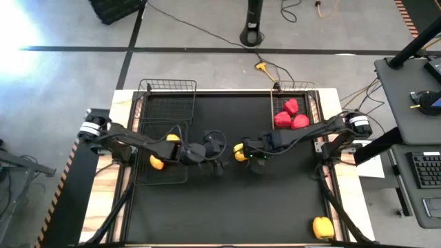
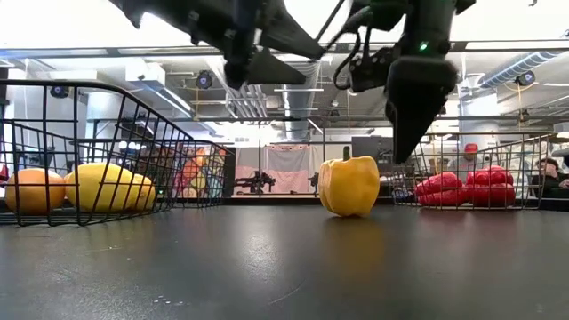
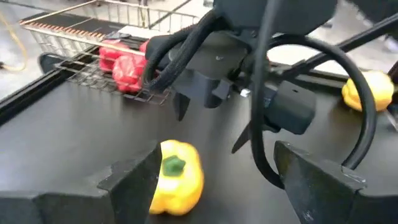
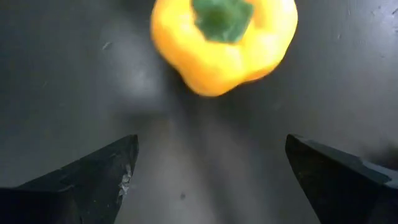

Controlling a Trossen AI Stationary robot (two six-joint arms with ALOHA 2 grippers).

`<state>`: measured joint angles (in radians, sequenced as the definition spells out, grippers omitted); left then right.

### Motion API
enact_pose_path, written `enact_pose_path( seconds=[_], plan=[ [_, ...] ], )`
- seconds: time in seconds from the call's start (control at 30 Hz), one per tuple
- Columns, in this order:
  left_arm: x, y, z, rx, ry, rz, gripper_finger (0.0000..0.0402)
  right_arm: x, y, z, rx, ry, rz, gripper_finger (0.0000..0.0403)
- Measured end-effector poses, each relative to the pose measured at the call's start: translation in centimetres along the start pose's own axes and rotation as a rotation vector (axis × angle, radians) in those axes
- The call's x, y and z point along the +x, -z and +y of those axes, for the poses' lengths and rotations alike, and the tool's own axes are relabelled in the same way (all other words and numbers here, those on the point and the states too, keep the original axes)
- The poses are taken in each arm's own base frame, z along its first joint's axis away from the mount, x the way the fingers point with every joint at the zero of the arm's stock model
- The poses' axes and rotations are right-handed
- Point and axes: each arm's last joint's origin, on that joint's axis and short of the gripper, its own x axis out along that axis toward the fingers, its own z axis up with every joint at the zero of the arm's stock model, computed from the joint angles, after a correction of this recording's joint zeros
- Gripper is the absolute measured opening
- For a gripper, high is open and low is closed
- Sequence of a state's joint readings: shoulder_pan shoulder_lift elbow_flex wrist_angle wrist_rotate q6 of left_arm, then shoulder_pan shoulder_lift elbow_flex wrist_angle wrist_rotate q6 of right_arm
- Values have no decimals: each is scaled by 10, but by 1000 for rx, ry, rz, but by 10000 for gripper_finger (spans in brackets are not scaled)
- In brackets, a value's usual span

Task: Sort produce into baskets
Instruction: Put the top yellow bell pepper into the top black wire basket

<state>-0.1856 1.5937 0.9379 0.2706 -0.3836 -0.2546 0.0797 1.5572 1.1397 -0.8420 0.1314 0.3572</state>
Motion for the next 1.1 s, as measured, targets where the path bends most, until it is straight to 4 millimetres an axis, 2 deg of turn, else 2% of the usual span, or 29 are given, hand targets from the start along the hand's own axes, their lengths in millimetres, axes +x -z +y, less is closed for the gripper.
enact_pose_path(
  seconds=[0.23,0.5,0.6,0.77,1.1],
  plan=[
    [26,15,-6,-35,19,-74,334,-18,10,8,13,-16,-15,400],
    [33,26,-11,-10,30,-78,377,-46,23,2,10,66,-19,400],
    [39,37,-11,20,23,-45,382,-61,30,-6,26,122,-57,400],
    [43,38,-13,2,31,-79,384,-76,36,-14,49,192,-125,400],
    [57,51,-10,-2,50,-81,384,-99,50,-23,73,189,-176,400]
  ],
)
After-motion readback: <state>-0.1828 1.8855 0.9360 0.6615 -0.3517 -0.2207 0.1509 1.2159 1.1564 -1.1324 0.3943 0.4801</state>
